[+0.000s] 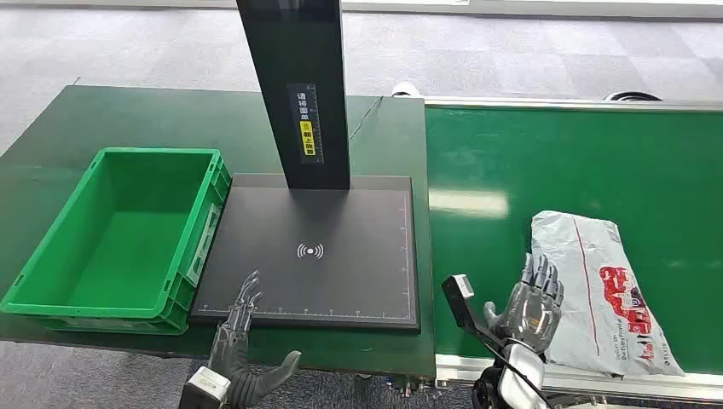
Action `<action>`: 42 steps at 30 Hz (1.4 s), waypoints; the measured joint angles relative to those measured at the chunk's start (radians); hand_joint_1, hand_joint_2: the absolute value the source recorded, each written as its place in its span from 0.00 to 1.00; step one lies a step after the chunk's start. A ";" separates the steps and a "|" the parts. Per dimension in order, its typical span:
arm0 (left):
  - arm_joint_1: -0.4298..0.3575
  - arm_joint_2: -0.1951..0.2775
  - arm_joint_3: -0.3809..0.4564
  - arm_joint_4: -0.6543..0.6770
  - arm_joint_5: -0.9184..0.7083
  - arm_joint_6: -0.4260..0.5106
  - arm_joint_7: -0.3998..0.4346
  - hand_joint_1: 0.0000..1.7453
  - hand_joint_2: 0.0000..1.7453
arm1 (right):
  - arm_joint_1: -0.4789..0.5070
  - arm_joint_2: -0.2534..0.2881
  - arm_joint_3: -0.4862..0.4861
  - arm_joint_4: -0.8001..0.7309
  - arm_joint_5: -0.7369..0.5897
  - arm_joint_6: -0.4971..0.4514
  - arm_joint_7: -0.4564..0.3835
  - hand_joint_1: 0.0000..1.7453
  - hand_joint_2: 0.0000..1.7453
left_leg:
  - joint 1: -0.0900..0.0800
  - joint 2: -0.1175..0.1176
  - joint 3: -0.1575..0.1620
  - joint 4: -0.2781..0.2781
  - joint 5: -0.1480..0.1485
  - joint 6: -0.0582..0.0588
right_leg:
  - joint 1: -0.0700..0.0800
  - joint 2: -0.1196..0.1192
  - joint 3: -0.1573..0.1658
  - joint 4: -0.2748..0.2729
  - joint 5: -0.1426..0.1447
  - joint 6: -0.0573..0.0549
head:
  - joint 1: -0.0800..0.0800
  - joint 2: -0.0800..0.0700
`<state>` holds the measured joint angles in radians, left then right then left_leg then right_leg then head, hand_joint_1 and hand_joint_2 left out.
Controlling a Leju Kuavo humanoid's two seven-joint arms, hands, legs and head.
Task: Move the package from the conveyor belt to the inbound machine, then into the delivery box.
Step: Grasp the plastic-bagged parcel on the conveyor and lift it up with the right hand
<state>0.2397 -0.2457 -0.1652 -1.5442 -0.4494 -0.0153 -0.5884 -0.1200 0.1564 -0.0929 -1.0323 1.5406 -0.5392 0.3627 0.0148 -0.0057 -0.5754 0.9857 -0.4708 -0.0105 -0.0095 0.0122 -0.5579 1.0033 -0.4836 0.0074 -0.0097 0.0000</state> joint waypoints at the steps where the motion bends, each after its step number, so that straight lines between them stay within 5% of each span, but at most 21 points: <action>1: 0.000 0.000 0.000 0.000 0.001 0.000 0.000 0.00 1.00 | -0.004 -0.010 -0.001 0.011 0.000 0.007 0.015 0.00 1.00 | 0.000 0.000 0.000 0.000 0.000 0.000 | 0.000 0.000 0.000 0.000 0.000 0.000 | 0.000 0.000; 9: 0.001 0.000 0.001 0.000 0.019 -0.006 -0.007 0.00 1.00 | -0.037 -0.119 -0.028 0.162 0.000 0.058 0.077 0.00 1.00 | 0.000 0.000 0.000 0.000 0.000 0.000 | 0.000 0.000 0.000 0.000 0.000 0.000 | 0.000 0.000; 21: 0.000 -0.011 0.006 -0.005 0.016 -0.033 -0.007 0.00 1.00 | -0.006 -0.155 -0.063 0.154 0.001 0.120 0.140 0.00 1.00 | -0.001 0.000 0.004 0.000 0.000 0.001 | -0.001 -0.001 0.003 -0.001 0.000 0.000 | 0.000 0.000; 22: 0.000 -0.011 0.006 -0.006 0.016 -0.034 -0.007 0.00 1.00 | -0.005 -0.155 -0.067 0.152 0.001 0.126 0.138 0.05 1.00 | -0.001 0.000 0.005 0.000 -0.001 0.001 | -0.001 -0.001 0.003 -0.001 0.000 0.001 | 0.000 0.000; 26: -0.001 -0.013 0.006 -0.006 0.012 -0.035 -0.007 0.00 1.00 | 0.002 -0.152 -0.079 0.147 0.001 0.143 0.129 1.00 1.00 | -0.001 0.000 0.006 0.000 -0.001 0.001 | -0.001 -0.002 0.006 -0.001 -0.001 0.001 | 0.000 0.000; 42: -0.003 -0.014 0.006 -0.006 0.010 -0.037 -0.005 0.00 1.00 | 0.022 -0.130 -0.091 0.147 0.001 0.190 0.084 1.00 1.00 | -0.001 0.000 0.005 0.000 -0.001 0.001 | 0.000 -0.002 0.006 -0.001 -0.001 0.001 | 0.000 0.000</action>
<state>0.2371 -0.2594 -0.1593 -1.5500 -0.4393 -0.0522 -0.5938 -0.0982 0.0264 -0.1837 -0.8856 1.5415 -0.3490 0.4472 0.0141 -0.0059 -0.5699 0.9859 -0.4717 -0.0093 -0.0100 0.0107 -0.5523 1.0025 -0.4844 0.0083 -0.0099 0.0000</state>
